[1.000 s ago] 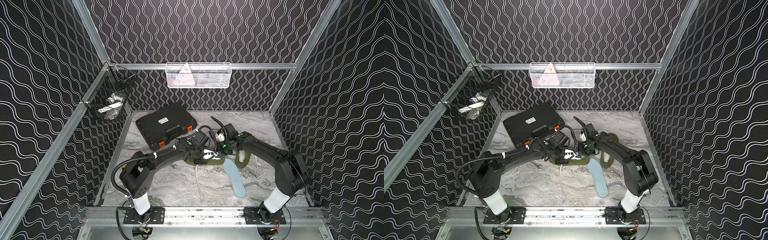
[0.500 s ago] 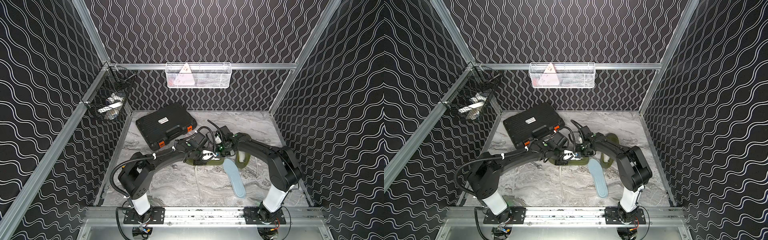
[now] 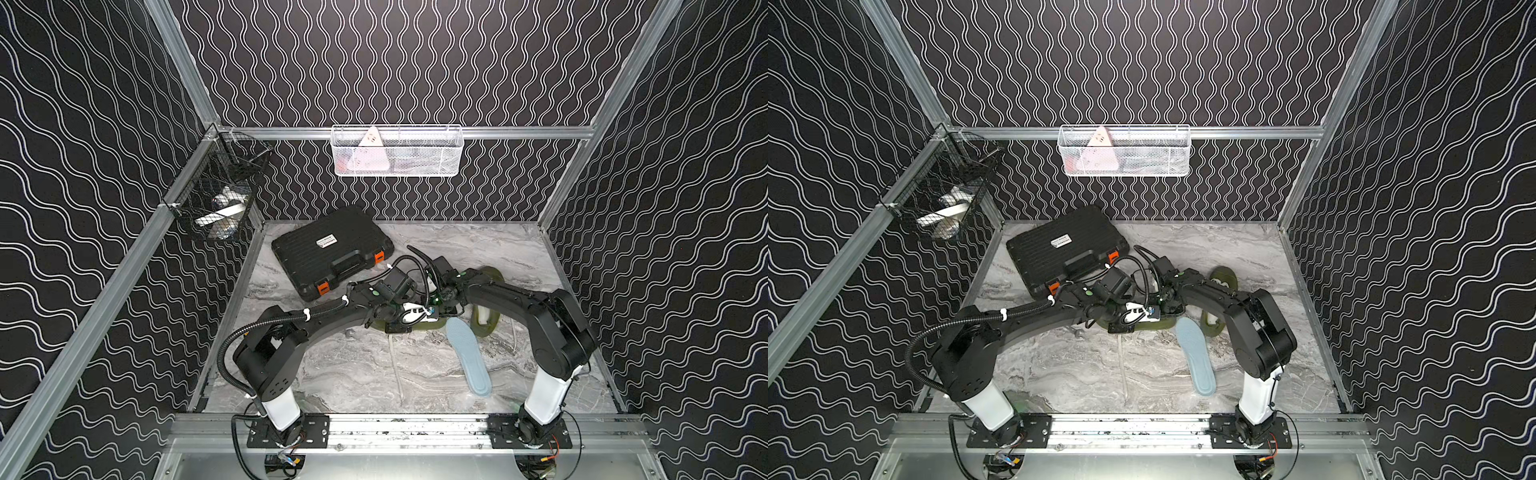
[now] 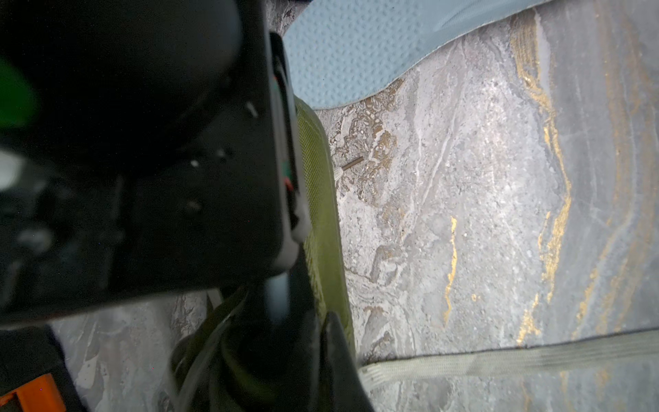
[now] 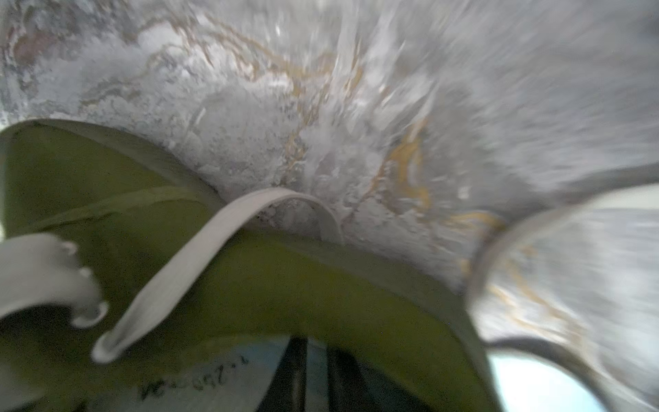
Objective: Insert the insole into the shoe
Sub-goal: Adjust the insole in the shoe.
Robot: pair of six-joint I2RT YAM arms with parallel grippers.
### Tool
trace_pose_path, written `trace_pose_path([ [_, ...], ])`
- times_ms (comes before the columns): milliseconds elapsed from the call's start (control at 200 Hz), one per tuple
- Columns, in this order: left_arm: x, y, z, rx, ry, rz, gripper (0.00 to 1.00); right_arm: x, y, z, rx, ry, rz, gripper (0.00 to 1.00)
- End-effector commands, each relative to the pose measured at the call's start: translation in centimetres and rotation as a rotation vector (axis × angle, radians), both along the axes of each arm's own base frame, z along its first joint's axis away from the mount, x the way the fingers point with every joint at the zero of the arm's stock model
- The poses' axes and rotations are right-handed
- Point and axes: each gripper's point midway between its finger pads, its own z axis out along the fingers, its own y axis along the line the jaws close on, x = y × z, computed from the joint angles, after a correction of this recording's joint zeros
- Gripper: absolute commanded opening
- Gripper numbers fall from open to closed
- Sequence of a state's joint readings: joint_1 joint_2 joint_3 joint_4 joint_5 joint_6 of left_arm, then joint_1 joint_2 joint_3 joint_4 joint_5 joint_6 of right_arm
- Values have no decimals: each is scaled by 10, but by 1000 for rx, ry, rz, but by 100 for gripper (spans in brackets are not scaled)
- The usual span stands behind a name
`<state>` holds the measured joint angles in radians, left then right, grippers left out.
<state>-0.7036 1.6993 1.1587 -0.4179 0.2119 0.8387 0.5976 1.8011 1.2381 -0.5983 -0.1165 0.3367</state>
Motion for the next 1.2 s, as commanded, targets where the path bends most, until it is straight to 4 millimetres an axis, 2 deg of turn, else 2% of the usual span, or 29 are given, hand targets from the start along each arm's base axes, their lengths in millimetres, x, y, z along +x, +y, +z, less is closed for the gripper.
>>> trace_pose_path([
  [0, -1, 1, 3, -10, -4, -2, 0, 2, -14, 23, -77, -68, 19, 24],
  [60, -2, 1, 3, -12, -4, 0, 0, 1, -19, 29, -96, -82, 24, 30],
  [145, -3, 0, 3, -21, -1, -1, 0, 0, -24, 31, -125, -86, 44, 44],
  [310, -3, 1, 3, -20, 0, 1, 0, -2, -30, 22, -186, -67, 89, 61],
  [425, -3, 1, 4, -24, -3, 2, 0, -2, -30, 14, -190, -68, 113, 65],
  [635, -3, 0, 6, -30, -1, 5, 0, 7, -27, 1, -224, -59, 136, 65],
  [721, -4, 2, 5, -21, -4, 4, 0, 12, -30, 2, -252, -70, 118, 58],
  [896, -4, 5, 6, -13, -12, 3, 0, 14, -35, 18, -259, -101, 102, 24],
  [1056, -1, 8, 12, -4, -17, 9, 0, 2, -40, 22, -252, -68, 92, 1],
  [1196, 7, 13, 19, 8, -18, 17, 0, -9, -43, 31, -216, -65, 51, 0],
])
